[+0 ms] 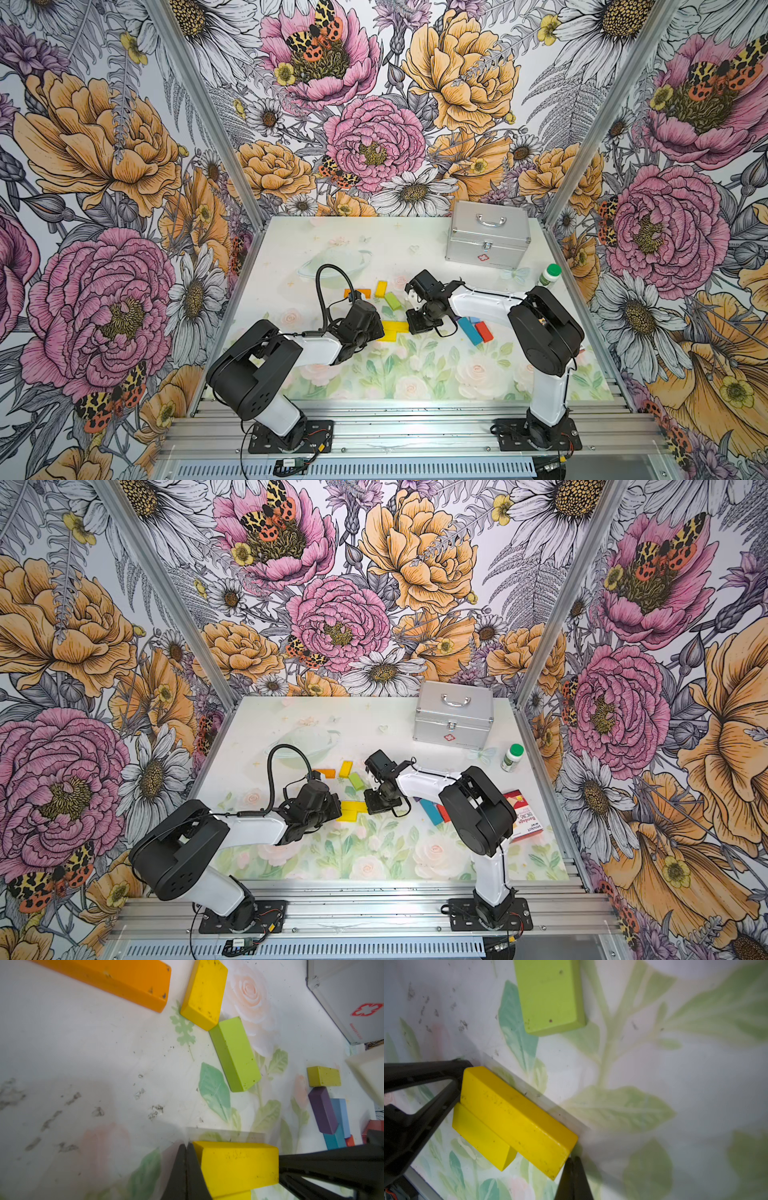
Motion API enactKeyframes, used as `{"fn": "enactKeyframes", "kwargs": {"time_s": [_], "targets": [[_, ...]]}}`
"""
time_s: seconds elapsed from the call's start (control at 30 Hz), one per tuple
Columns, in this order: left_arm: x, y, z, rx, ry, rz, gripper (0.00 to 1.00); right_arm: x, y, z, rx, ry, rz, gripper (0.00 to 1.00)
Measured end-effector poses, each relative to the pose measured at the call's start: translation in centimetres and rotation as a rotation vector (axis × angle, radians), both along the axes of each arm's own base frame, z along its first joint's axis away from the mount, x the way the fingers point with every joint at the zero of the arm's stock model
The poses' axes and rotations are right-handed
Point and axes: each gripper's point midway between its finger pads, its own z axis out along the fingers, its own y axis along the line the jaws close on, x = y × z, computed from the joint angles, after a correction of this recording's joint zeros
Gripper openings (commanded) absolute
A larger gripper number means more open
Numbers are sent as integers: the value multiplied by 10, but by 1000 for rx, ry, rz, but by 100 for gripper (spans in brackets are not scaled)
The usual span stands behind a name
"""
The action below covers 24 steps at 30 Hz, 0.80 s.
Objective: Assemble the letter p with building blocks
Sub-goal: Move the building block to the center of the board, then pick up the building block from the center of the board.
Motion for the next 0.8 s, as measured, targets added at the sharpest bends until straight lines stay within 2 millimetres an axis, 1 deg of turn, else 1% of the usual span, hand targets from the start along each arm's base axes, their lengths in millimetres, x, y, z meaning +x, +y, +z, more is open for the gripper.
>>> {"fn": "enactKeyframes", "kwargs": {"time_s": [0.07, 0.1, 0.13, 0.17, 0.2, 0.27, 0.33, 0.37, 0.4, 0.43, 0.5, 0.57, 0.6, 0.67, 0.73, 0.8], "targets": [[-15, 0, 2, 0, 30, -23, 12, 2, -4, 1, 4, 3, -15, 11], [-22, 1, 6, 3, 38, -39, 21, 6, -6, 2, 12, 4, -26, 14], [-26, 2, 13, 6, 31, -51, 37, 9, -8, 5, 19, 0, -36, 18], [-27, 2, 22, 0, 16, -55, 43, 13, -9, 8, 27, -7, -42, 23], [-26, 5, 34, -4, -13, -52, 48, 19, -8, 14, 36, -17, -48, 30], [-20, 13, 55, -4, -72, -37, 65, 35, -1, 32, 62, -56, -50, 38], [-8, 26, 73, -10, -122, -3, 78, 59, 12, 61, 109, -129, -49, 48], [-3, 33, 77, -8, -136, 16, 86, 70, 19, 75, 132, -164, -46, 50], [3, 43, 80, -3, -147, 38, 98, 82, 27, 89, 157, -200, -44, 52], [9, 52, 81, -5, -149, 61, 99, 96, 37, 102, 180, -234, -42, 54], [17, 68, 82, -7, -150, 98, 99, 117, 51, 116, 209, -277, -44, 57], [24, 80, 84, 1, -161, 120, 99, 135, 64, 116, 220, -289, -50, 60], [26, 84, 84, 7, -166, 123, 99, 143, 69, 111, 219, -288, -56, 60], [31, 88, 85, 2, -169, 117, 99, 153, 75, 95, 200, -270, -73, 60], [38, 91, 89, -24, -180, 114, 99, 159, 76, 73, 164, -243, -90, 61], [46, 99, 94, -65, -201, 133, 99, 162, 74, 54, 126, -217, -111, 61]]}}
